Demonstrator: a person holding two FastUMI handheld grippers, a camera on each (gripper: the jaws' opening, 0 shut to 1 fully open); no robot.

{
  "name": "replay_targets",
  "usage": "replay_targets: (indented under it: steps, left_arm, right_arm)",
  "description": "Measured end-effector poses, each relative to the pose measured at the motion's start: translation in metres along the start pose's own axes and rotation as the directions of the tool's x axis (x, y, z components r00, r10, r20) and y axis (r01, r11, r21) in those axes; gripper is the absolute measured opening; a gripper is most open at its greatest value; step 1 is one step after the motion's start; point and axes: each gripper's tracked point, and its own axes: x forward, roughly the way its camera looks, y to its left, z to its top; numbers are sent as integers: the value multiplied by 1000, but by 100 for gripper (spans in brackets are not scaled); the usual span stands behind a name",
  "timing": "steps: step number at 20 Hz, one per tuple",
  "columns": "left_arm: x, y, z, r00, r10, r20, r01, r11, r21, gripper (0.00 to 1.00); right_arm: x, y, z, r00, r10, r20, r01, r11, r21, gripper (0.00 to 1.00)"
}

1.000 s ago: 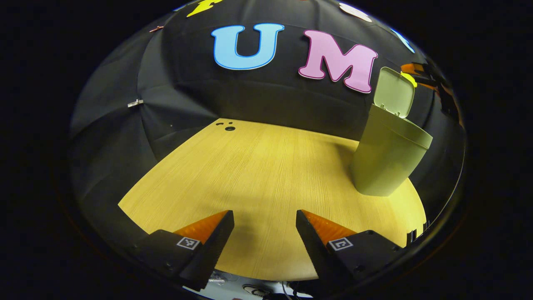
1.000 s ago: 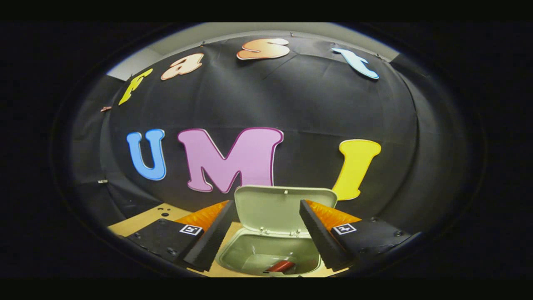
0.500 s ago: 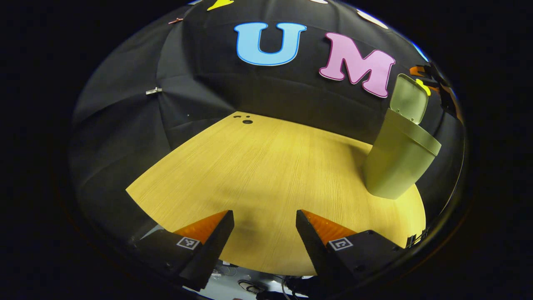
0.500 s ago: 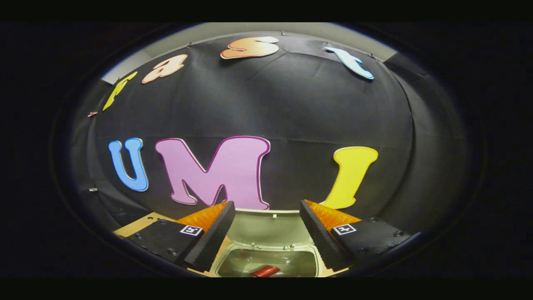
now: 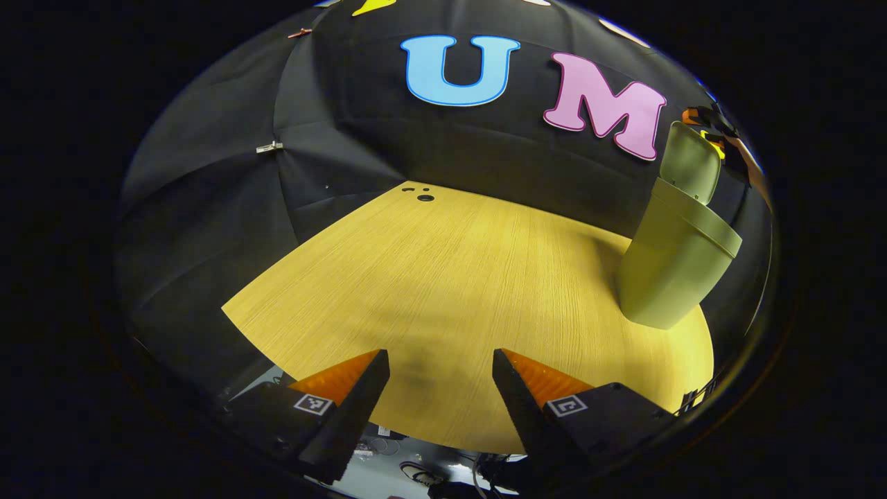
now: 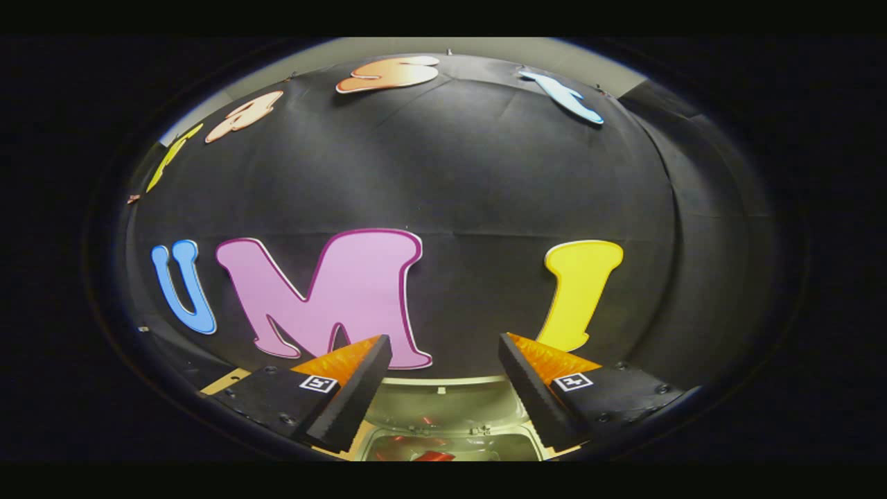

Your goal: Press the lid of the desktop garbage bin to open it, pick up the crumpled paper on the desktop and throw it into the bin, then pick up the pop can on the desktop and drop it into the bin, and finally close the garbage bin lid.

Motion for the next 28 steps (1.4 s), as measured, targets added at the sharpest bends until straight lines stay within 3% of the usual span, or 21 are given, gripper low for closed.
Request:
replay_targets:
  steps: [6,14,28]
  left_arm:
    - [-2,2,-1,1000,1,0,-1,1000,9,96]
    - [-1,-8,8,998,-57,27,56,998,41,96]
    - [-24,-6,-15,995,-94,12,93,993,70,96]
  right_arm:
    - [-10,3,-4,999,21,-27,-21,1000,-15,98]
    - [-67,3,-27,991,73,-115,-76,997,-21,97]
    - [-137,-1,-131,949,80,-303,-97,994,-41,98]
